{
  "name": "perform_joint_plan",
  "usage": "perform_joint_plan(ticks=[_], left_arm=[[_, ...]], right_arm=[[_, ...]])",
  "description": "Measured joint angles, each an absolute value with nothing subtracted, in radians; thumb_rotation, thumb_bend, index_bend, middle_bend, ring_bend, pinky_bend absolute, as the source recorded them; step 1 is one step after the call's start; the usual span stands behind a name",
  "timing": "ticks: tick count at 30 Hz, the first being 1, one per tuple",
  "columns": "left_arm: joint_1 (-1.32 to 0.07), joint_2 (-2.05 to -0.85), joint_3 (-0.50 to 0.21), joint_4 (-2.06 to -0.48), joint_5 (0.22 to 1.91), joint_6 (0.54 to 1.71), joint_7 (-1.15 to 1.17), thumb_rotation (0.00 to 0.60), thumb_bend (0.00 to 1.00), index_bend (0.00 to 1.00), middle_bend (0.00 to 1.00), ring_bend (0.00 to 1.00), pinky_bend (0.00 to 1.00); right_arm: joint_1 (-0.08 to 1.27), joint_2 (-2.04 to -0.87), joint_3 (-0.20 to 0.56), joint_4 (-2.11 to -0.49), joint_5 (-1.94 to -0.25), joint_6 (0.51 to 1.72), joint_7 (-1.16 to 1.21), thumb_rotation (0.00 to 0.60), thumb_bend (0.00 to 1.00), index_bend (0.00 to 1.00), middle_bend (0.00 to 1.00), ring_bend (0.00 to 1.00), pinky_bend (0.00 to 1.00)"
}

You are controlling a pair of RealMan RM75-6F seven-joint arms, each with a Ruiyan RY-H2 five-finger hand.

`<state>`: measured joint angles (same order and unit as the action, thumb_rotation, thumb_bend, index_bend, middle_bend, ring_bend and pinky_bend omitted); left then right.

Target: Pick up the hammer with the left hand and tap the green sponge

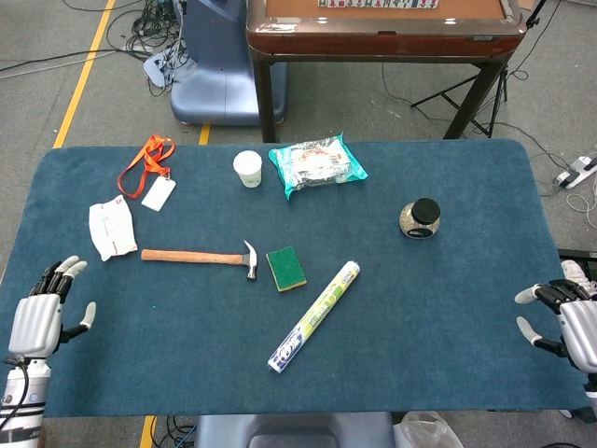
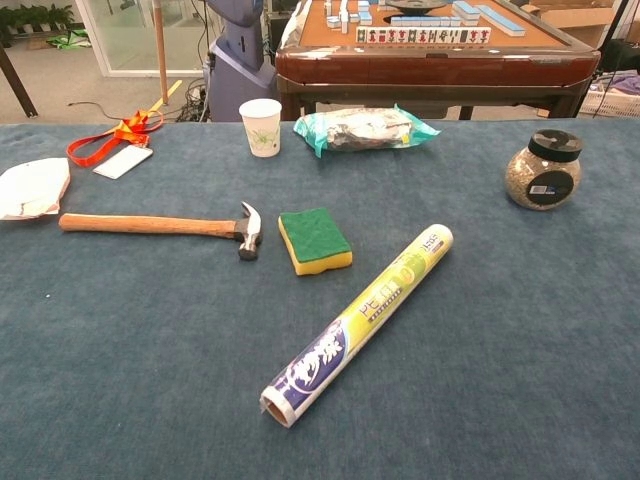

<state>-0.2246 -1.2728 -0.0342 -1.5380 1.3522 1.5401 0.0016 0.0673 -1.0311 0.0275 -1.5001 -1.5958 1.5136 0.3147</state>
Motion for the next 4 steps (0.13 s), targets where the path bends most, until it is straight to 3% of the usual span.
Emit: perform_joint_plan(ticks=[4], left_arm=[[-0.206, -1.257, -0.025, -1.567, 1.391, 1.563, 0.021, 0.600, 0.36, 0.19, 0.12, 0.08, 0.21]], right_arm=[[0.065, -1.030, 0.027, -1.503, -1.592, 1.516, 0.314, 0.600, 0.32, 0.46, 0.45, 0.39, 0.26]])
